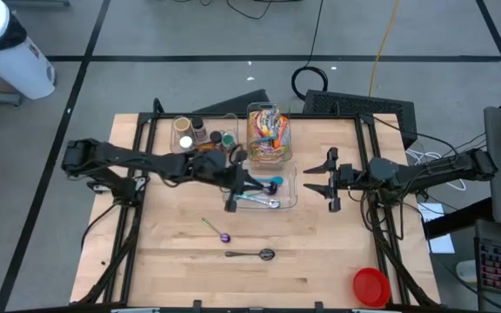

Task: Pick & Place Food Item
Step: Put the green patterned spoon into the transparent container

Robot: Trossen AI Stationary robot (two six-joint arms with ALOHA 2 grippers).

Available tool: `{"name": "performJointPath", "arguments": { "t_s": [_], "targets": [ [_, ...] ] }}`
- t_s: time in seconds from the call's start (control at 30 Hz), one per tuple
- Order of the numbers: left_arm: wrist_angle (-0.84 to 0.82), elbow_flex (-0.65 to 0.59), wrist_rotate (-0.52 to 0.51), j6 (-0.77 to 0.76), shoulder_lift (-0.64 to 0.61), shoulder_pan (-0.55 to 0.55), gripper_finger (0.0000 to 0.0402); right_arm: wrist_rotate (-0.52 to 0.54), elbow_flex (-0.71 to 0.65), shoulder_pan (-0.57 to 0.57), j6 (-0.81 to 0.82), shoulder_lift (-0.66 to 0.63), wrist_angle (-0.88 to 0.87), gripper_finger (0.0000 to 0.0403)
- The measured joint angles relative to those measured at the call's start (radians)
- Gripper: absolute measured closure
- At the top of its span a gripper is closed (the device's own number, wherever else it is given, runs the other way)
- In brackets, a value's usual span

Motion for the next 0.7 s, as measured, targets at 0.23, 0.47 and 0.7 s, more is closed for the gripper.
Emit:
{"name": "performJointPath", "arguments": {
  "t_s": [0.23,0.47,0.7],
  "targets": [
    [0.082,0.000,0.089,0.022,0.129,0.059,0.0380,-0.003,0.000,0.000,0.000,0.000,-0.013,0.0234],
    [0.150,0.000,0.108,-0.039,0.264,0.069,0.0386,-0.003,0.000,0.000,0.000,0.000,-0.018,0.0234],
    [0.244,0.000,0.135,-0.069,0.373,0.064,0.0375,0.000,0.000,0.000,-0.005,0.000,-0.020,0.0234]
  ]
}}
